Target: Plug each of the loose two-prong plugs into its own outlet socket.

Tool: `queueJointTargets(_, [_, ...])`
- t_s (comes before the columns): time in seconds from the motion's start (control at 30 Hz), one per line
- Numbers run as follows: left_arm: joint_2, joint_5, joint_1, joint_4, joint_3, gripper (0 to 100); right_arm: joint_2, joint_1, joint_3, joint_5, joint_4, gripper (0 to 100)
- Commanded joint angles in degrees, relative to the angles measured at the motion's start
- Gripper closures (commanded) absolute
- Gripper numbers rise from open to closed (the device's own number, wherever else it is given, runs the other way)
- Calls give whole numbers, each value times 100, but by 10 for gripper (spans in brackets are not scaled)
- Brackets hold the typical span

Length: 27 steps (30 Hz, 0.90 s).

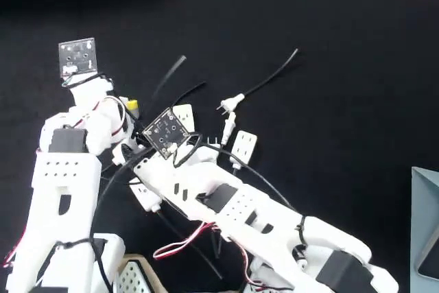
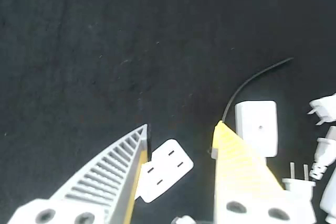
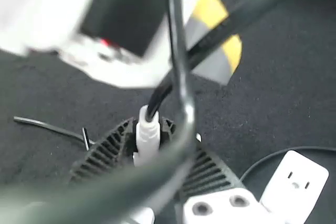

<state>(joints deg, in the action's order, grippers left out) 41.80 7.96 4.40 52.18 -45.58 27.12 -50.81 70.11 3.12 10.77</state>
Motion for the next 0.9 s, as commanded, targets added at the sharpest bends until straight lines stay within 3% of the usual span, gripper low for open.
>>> queueJointTargets(0.0, [554, -185, -127, 9, -163, 795, 66, 79, -40, -62, -9, 987])
queueJointTargets(0.13, [1178, -774, -189, 0, -593, 794, -22, 167, -66, -62, -9, 987])
queueJointTargets(0.43, [1714, -686, -110, -211, -927, 793, -31, 202, -66, -44, -26, 987])
queueJointTargets(0.67, [1653, 26, 1648, -651, -989, 793, -514, 536, -1086, 123, -1363, 987])
queueJointTargets(0.87, [1714, 53, 2246, -352, -1253, 793, -1921, 598, -2009, 229, -1257, 987])
